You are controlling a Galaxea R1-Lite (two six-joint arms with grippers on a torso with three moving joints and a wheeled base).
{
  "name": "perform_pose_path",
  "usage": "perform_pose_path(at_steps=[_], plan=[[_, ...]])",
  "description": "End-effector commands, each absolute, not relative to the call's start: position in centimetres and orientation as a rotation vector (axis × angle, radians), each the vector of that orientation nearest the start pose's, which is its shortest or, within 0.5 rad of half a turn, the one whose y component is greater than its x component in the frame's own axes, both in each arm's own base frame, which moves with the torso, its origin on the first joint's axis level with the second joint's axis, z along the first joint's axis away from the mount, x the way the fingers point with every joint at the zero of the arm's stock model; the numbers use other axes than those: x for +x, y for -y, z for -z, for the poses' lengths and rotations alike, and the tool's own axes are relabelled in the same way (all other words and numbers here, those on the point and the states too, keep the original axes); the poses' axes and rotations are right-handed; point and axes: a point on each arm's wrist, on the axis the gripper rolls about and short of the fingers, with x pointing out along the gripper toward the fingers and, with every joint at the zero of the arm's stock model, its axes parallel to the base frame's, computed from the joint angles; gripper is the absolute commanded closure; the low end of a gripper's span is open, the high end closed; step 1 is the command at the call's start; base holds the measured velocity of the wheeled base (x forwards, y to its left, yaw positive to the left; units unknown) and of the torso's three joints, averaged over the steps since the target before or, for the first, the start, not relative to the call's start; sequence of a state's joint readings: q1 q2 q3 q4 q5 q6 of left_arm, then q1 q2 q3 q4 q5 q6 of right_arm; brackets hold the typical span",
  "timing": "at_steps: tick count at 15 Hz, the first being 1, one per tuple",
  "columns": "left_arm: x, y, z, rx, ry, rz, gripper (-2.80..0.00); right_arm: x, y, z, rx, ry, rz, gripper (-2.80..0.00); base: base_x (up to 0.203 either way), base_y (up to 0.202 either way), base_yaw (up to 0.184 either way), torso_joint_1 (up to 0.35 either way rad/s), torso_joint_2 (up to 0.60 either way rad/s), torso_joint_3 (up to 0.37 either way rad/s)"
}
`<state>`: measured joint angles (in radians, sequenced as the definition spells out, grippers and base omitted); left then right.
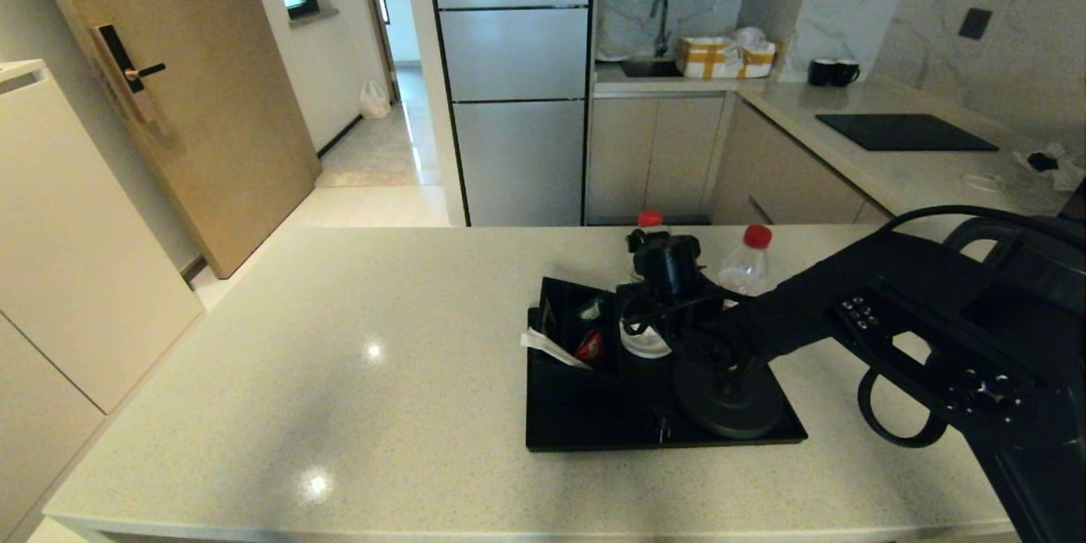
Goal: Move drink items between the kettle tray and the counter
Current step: Return the bottled water to its original position
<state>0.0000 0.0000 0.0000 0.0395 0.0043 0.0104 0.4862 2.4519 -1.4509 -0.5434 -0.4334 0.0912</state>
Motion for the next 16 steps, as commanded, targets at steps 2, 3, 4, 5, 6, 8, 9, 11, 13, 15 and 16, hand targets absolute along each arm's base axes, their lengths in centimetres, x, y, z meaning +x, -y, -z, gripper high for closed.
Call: perform_pose_path(at_steps=[2, 3, 4, 5, 6, 8, 9, 11, 13, 15, 16], plan=[[-2.3, 0.0, -7.1, 0.011, -0.04, -0.006, 0.0, 42.7, -21.5, -3.8, -0.111, -0.42, -0.018, -2.8, 0.0, 0.0, 0.0, 0.0, 0.0, 0.0], [-2.3, 0.0, -7.1, 0.011, -0.04, -0.004, 0.0, 42.6, -21.4, -4.0, -0.11, -0.42, -0.018, -2.8, 0.0, 0.0, 0.0, 0.0, 0.0, 0.0], [-2.3, 0.0, -7.1, 0.011, -0.038, -0.004, 0.0, 42.4, -21.3, -4.6, -0.104, -0.411, -0.018, -2.8, 0.0, 0.0, 0.0, 0.0, 0.0, 0.0], [-2.3, 0.0, -7.1, 0.011, -0.04, -0.004, 0.0, 42.1, -21.1, -5.1, -0.097, -0.412, -0.018, -2.8, 0.0, 0.0, 0.0, 0.0, 0.0, 0.0], [-2.3, 0.0, -7.1, 0.011, -0.04, -0.004, 0.0, 41.7, -20.9, -5.6, -0.092, -0.413, -0.019, -2.8, 0.0, 0.0, 0.0, 0.0, 0.0, 0.0], [-2.3, 0.0, -7.1, 0.011, -0.039, -0.004, 0.0, 40.6, -20.4, -6.9, -0.088, -0.412, -0.024, -2.8, 0.0, 0.0, 0.0, 0.0, 0.0, 0.0], [-2.3, 0.0, -7.1, 0.011, -0.04, -0.004, 0.0, 39.8, -20.0, -7.6, -0.085, -0.412, -0.03, -2.8, 0.0, 0.0, 0.0, 0.0, 0.0, 0.0], [-2.3, 0.0, -7.1, 0.011, -0.04, -0.004, 0.0, 38.3, -19.4, -8.5, -0.088, -0.426, -0.045, -2.8, 0.0, 0.0, 0.0, 0.0, 0.0, 0.0], [-2.3, 0.0, -7.1, 0.011, -0.04, -0.004, 0.0, 37.1, -19.0, -9.1, -0.089, -0.432, -0.052, -2.8, 0.0, 0.0, 0.0, 0.0, 0.0, 0.0], [-2.3, 0.0, -7.1, 0.011, -0.04, -0.004, 0.0, 35.6, -18.6, -9.4, -0.098, -0.452, -0.061, -2.8, 0.0, 0.0, 0.0, 0.0, 0.0, 0.0], [-2.3, 0.0, -7.1, 0.011, -0.039, -0.004, 0.0, 34.6, -18.5, -9.4, -0.105, -0.466, -0.075, -2.8, 0.0, 0.0, 0.0, 0.0, 0.0, 0.0]])
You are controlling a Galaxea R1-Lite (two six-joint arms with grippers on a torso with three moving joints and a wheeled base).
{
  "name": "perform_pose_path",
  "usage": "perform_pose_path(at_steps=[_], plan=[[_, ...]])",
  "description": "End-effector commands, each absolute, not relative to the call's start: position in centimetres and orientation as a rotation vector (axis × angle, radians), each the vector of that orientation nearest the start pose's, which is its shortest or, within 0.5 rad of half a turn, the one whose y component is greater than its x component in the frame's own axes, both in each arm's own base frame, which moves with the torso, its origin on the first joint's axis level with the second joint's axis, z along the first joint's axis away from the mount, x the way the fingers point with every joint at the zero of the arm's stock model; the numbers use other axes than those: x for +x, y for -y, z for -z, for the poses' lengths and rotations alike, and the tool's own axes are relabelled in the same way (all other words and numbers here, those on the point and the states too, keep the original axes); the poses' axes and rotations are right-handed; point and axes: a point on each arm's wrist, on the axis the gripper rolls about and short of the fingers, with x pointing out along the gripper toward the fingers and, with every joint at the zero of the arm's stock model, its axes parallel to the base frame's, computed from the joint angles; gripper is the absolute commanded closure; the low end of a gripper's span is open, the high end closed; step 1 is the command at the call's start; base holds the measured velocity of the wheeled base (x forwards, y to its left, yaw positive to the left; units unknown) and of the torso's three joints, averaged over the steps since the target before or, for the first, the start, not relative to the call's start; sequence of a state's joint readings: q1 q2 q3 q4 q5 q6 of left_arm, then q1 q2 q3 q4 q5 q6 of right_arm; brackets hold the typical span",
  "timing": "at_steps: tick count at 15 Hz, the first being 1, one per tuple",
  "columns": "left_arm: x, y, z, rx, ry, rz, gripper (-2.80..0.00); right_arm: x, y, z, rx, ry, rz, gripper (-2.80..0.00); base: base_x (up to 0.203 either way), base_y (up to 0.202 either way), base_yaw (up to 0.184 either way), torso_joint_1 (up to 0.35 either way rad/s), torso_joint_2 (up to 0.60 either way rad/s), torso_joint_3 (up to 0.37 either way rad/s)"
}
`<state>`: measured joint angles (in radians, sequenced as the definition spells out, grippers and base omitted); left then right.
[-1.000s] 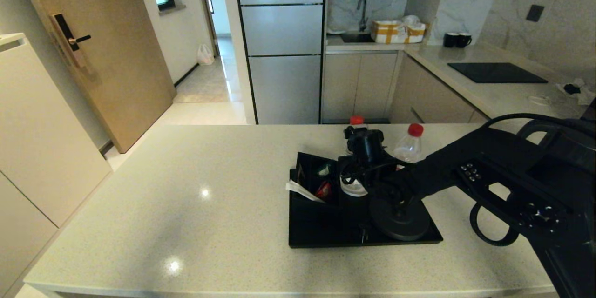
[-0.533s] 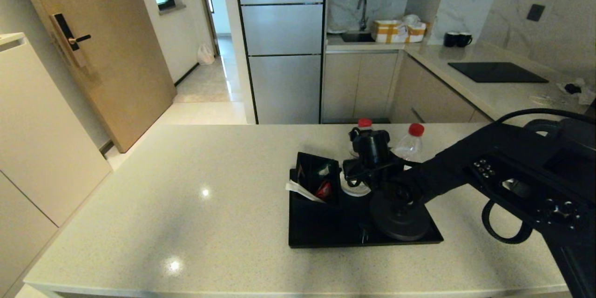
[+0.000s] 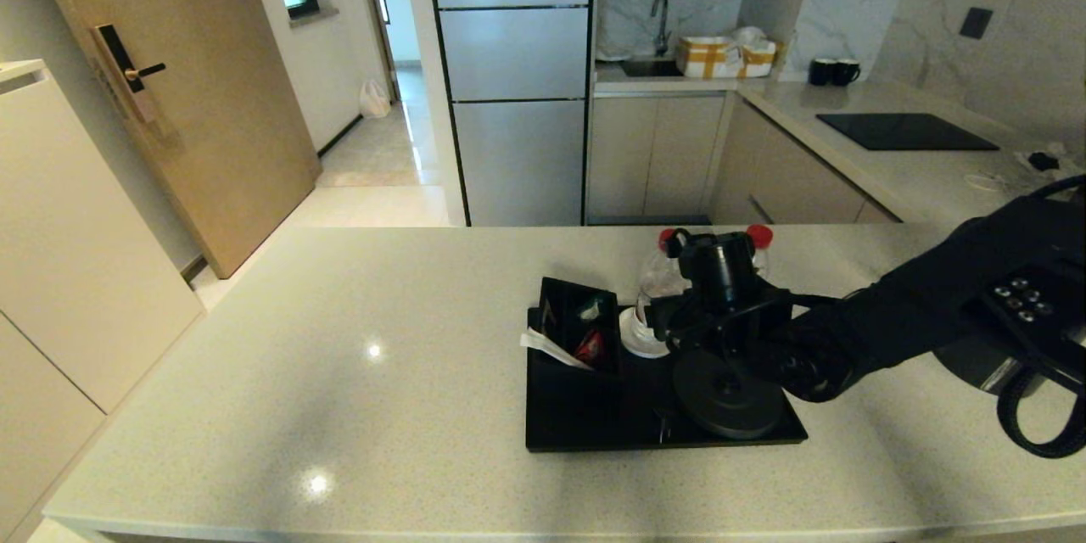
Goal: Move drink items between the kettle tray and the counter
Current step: Return the bottled water to its original position, then return the kettle to its original position
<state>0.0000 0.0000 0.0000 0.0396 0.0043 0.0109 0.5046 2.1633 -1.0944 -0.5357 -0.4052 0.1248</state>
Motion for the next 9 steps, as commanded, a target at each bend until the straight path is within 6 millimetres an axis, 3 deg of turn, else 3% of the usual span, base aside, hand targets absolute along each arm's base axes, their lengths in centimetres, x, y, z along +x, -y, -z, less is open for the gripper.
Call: perform_pose_path(at_steps=[1, 4, 7, 8, 9], plan=[[-2.3, 0.0, -7.1, 0.011, -0.04, -0.004, 0.0, 33.5, -18.4, -9.9, -0.104, -0.468, -0.097, -2.8, 0.0, 0.0, 0.0, 0.0, 0.0, 0.0], [-2.3, 0.0, -7.1, 0.011, -0.04, -0.004, 0.0, 30.3, -17.9, -12.9, -0.066, -0.434, -0.135, -2.8, 0.0, 0.0, 0.0, 0.0, 0.0, 0.0], [-2.3, 0.0, -7.1, 0.011, -0.04, -0.004, 0.0, 26.2, -15.9, -16.6, -0.035, -0.386, -0.154, -2.8, 0.0, 0.0, 0.0, 0.0, 0.0, 0.0], [-2.3, 0.0, -7.1, 0.011, -0.04, -0.004, 0.0, 24.8, -15.1, -17.6, -0.027, -0.378, -0.155, 0.0, 0.0, 0.0, 0.0, 0.0, 0.0, 0.0], [-2.3, 0.0, -7.1, 0.011, -0.04, -0.005, 0.0, 23.4, -14.2, -18.5, -0.012, -0.366, -0.154, 0.0, 0.0, 0.0, 0.0, 0.0, 0.0, 0.0]])
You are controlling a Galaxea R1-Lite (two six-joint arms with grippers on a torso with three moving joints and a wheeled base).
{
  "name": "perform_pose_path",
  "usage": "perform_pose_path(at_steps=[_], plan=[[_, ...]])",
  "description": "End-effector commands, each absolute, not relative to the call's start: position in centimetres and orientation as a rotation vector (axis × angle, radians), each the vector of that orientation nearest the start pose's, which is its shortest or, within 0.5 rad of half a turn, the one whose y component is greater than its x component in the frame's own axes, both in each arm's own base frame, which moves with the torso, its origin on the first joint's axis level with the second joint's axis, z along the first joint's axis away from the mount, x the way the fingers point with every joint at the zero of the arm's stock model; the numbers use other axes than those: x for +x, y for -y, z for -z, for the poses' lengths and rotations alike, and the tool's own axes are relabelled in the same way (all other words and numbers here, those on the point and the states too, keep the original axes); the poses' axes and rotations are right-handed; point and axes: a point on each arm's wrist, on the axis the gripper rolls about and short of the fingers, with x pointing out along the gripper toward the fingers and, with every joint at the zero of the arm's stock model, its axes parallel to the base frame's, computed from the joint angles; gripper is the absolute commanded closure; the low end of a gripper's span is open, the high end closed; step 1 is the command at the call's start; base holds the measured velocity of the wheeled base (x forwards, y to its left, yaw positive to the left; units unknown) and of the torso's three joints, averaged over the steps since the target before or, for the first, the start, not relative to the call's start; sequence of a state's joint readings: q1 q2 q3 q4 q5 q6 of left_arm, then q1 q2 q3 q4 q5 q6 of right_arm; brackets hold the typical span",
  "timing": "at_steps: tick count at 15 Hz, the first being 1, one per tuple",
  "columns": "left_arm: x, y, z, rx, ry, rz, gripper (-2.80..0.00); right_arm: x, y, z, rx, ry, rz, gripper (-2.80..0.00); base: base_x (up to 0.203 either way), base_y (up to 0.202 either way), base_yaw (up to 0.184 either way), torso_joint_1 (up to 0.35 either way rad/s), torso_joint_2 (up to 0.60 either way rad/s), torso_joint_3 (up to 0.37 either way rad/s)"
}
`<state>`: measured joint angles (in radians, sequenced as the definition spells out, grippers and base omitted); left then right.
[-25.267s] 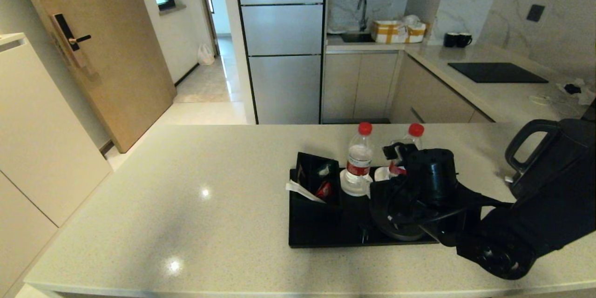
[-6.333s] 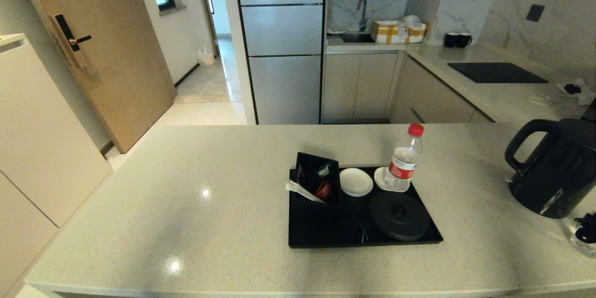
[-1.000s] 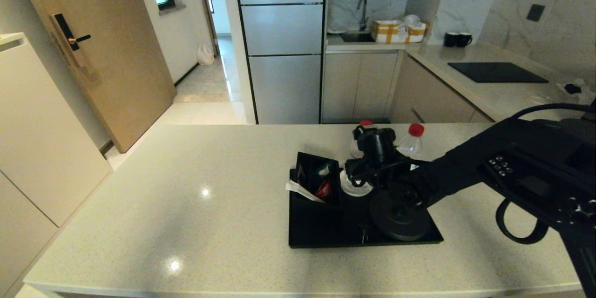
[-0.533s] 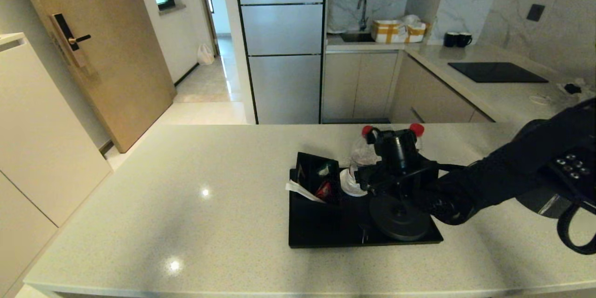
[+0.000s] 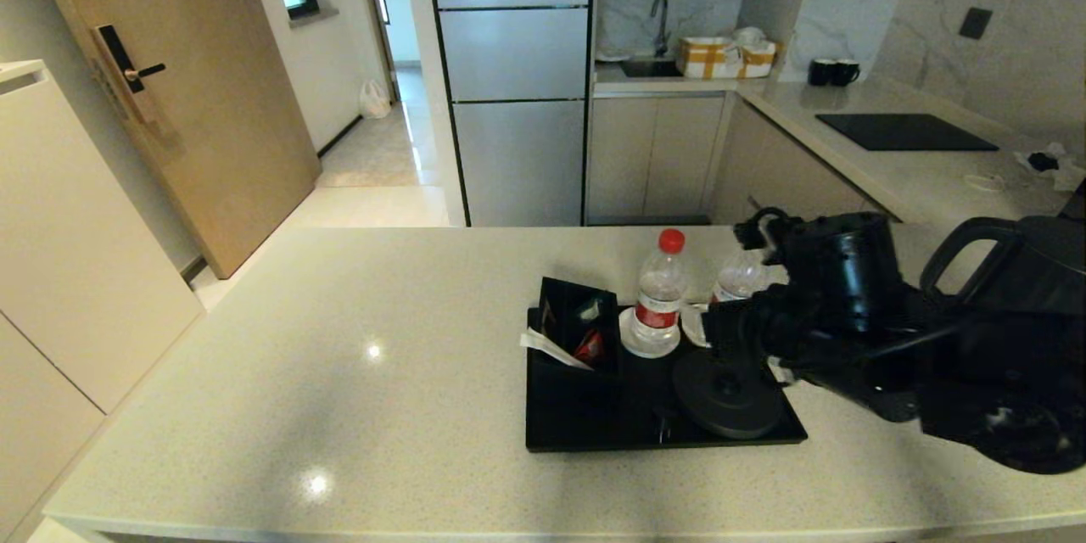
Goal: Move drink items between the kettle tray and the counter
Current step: Return the kettle to its original position
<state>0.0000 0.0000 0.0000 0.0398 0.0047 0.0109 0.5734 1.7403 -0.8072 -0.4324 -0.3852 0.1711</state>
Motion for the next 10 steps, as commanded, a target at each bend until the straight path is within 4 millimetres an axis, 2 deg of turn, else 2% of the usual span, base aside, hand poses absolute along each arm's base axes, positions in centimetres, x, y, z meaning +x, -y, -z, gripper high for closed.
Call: perform_pose_path(at_steps=[1, 3, 4, 5, 7, 10], plan=[[-2.3, 0.0, -7.1, 0.011, -0.04, -0.004, 0.0, 21.9, -13.2, -19.4, 0.004, -0.352, -0.152, 0.0, 0.0, 0.0, 0.0, 0.0, 0.0, 0.0], [-2.3, 0.0, -7.1, 0.011, -0.04, -0.004, 0.0, 19.0, -11.2, -21.0, 0.025, -0.333, -0.127, 0.0, 0.0, 0.0, 0.0, 0.0, 0.0, 0.0], [-2.3, 0.0, -7.1, 0.011, -0.04, -0.004, 0.0, 17.8, -10.2, -21.3, 0.029, -0.345, -0.067, 0.0, 0.0, 0.0, 0.0, 0.0, 0.0, 0.0], [-2.3, 0.0, -7.1, 0.011, -0.04, -0.004, 0.0, 17.4, -9.1, -21.3, 0.027, -0.359, 0.047, 0.0, 0.0, 0.0, 0.0, 0.0, 0.0, 0.0], [-2.3, 0.0, -7.1, 0.011, -0.04, -0.004, 0.0, 18.6, -6.9, -20.4, 0.034, -0.391, 0.229, 0.0, 0.0, 0.0, 0.0, 0.0, 0.0, 0.0], [-2.3, 0.0, -7.1, 0.011, -0.04, -0.004, 0.0, 21.8, -3.7, -17.6, 0.074, -0.485, 0.465, 0.0, 0.0, 0.0, 0.0, 0.0, 0.0, 0.0]])
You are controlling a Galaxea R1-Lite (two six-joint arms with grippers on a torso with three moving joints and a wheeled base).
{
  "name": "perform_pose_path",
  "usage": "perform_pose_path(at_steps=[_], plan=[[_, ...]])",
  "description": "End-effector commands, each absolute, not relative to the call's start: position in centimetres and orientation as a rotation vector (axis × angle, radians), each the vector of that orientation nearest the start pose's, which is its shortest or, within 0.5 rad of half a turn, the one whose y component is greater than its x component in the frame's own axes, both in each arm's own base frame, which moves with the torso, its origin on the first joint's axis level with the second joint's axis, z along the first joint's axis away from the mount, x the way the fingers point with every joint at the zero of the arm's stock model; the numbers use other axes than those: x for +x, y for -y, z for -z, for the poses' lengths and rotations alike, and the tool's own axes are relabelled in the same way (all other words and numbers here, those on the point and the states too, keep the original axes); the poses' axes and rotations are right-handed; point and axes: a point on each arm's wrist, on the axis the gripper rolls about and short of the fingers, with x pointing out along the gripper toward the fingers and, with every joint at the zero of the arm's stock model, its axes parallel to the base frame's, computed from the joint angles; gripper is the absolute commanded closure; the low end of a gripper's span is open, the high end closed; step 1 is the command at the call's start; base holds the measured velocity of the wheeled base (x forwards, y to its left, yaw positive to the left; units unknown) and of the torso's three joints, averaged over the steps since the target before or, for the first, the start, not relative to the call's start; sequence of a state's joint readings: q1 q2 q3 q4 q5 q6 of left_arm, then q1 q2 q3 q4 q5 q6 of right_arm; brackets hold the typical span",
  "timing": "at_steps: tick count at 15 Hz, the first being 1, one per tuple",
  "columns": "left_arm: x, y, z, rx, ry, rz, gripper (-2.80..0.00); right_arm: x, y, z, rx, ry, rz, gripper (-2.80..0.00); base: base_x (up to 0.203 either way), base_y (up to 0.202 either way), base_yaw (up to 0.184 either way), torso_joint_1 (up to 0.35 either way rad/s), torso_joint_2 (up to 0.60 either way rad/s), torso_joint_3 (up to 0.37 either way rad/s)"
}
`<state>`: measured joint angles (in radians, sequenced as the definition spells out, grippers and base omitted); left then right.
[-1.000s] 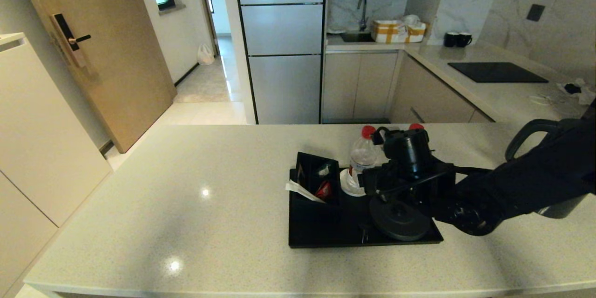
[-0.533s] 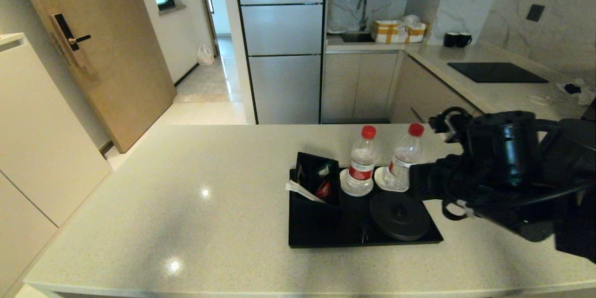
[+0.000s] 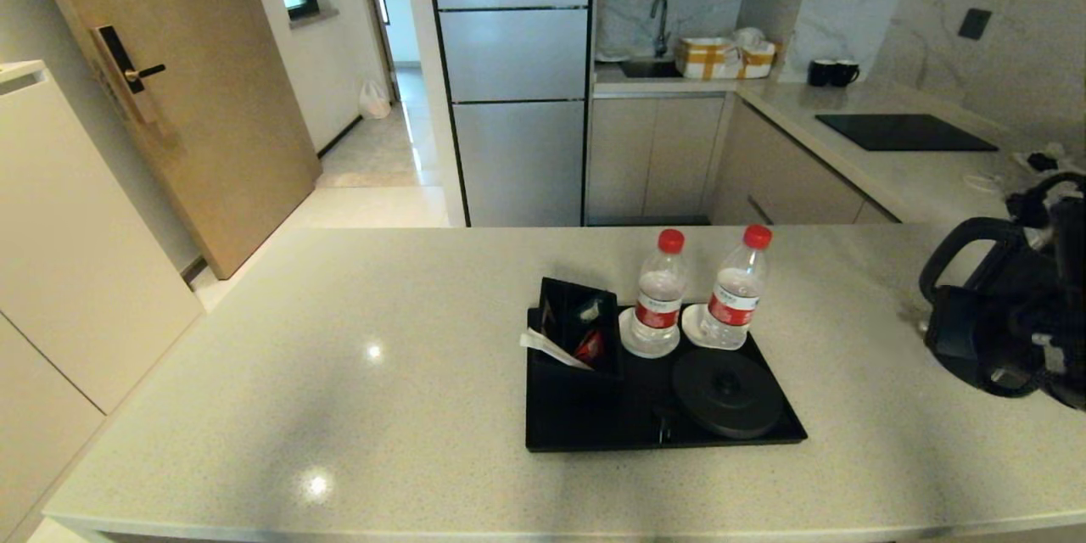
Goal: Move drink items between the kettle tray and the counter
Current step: Return the kettle to its original position
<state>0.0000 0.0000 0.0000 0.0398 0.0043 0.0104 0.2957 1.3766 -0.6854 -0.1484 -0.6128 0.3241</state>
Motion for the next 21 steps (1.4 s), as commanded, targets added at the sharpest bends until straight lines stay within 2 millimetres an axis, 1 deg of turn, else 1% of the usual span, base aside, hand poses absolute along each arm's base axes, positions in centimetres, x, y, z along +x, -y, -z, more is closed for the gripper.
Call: perform_pose_path(at_steps=[1, 2, 3, 4, 6, 9, 10, 11, 13, 15, 16, 18, 19, 20, 21], plan=[[-2.3, 0.0, -7.1, 0.011, -0.04, -0.004, 0.0, 22.7, -2.9, -16.6, 0.095, -0.51, 0.516, 0.0, 0.0, 0.0, 0.0, 0.0, 0.0, 0.0], [-2.3, 0.0, -7.1, 0.011, -0.04, -0.004, 0.0, 23.5, -2.3, -15.8, 0.116, -0.519, 0.543, 0.0, 0.0, 0.0, 0.0, 0.0, 0.0, 0.0], [-2.3, 0.0, -7.1, 0.011, -0.04, -0.004, 0.0, 24.0, -1.9, -15.3, 0.146, -0.509, 0.506, 0.0, 0.0, 0.0, 0.0, 0.0, 0.0, 0.0], [-2.3, 0.0, -7.1, 0.011, -0.04, -0.004, 0.0, 24.4, -1.1, -15.1, 0.167, -0.493, 0.455, 0.0, 0.0, 0.0, 0.0, 0.0, 0.0, 0.0], [-2.3, 0.0, -7.1, 0.011, -0.04, -0.004, 0.0, 25.5, 1.7, -14.5, 0.169, -0.469, 0.432, 0.0, 0.0, 0.0, 0.0, 0.0, 0.0, 0.0], [-2.3, 0.0, -7.1, 0.011, -0.04, -0.004, 0.0, 27.5, 6.8, -13.1, 0.139, -0.442, 0.397, 0.0, 0.0, 0.0, 0.0, 0.0, 0.0, 0.0], [-2.3, 0.0, -7.1, 0.011, -0.04, -0.004, 0.0, 28.2, 8.0, -12.8, 0.131, -0.425, 0.381, 0.0, 0.0, 0.0, 0.0, 0.0, 0.0, 0.0], [-2.3, 0.0, -7.1, 0.011, -0.04, -0.006, 0.0, 28.7, 8.7, -12.3, 0.119, -0.425, 0.363, 0.0, 0.0, 0.0, 0.0, 0.0, 0.0, 0.0], [-2.3, 0.0, -7.1, 0.011, -0.04, -0.004, 0.0, 29.4, 9.0, -11.9, 0.109, -0.426, 0.323, 0.0, 0.0, 0.0, 0.0, 0.0, 0.0, 0.0], [-2.3, 0.0, -7.1, 0.011, -0.038, -0.004, 0.0, 30.4, 9.2, -11.0, 0.106, -0.431, 0.311, 0.0, 0.0, 0.0, 0.0, 0.0, 0.0, 0.0], [-2.3, 0.0, -7.1, 0.011, -0.04, -0.004, 0.0, 31.0, 9.3, -10.7, 0.101, -0.423, 0.307, 0.0, 0.0, 0.0, 0.0, 0.0, 0.0, 0.0], [-2.3, 0.0, -7.1, 0.011, -0.04, -0.005, 0.0, 32.8, 9.8, -9.4, 0.078, -0.415, 0.307, 0.0, 0.0, 0.0, 0.0, 0.0, 0.0, 0.0], [-2.3, 0.0, -7.1, 0.011, -0.04, -0.005, 0.0, 33.4, 10.1, -9.3, 0.069, -0.4, 0.311, 0.0, 0.0, 0.0, 0.0, 0.0, 0.0, 0.0], [-2.3, 0.0, -7.1, 0.011, -0.039, -0.004, 0.0, 33.5, 10.1, -9.2, 0.067, -0.4, 0.311, -0.98, 0.0, 0.0, 0.0, 0.0, 0.0, 0.0], [-2.3, 0.0, -7.1, 0.011, -0.04, -0.004, 0.0, 33.8, 10.2, -8.9, 0.068, -0.406, 0.312, -2.8, 0.0, 0.0, 0.0, 0.0, 0.0, 0.0]])
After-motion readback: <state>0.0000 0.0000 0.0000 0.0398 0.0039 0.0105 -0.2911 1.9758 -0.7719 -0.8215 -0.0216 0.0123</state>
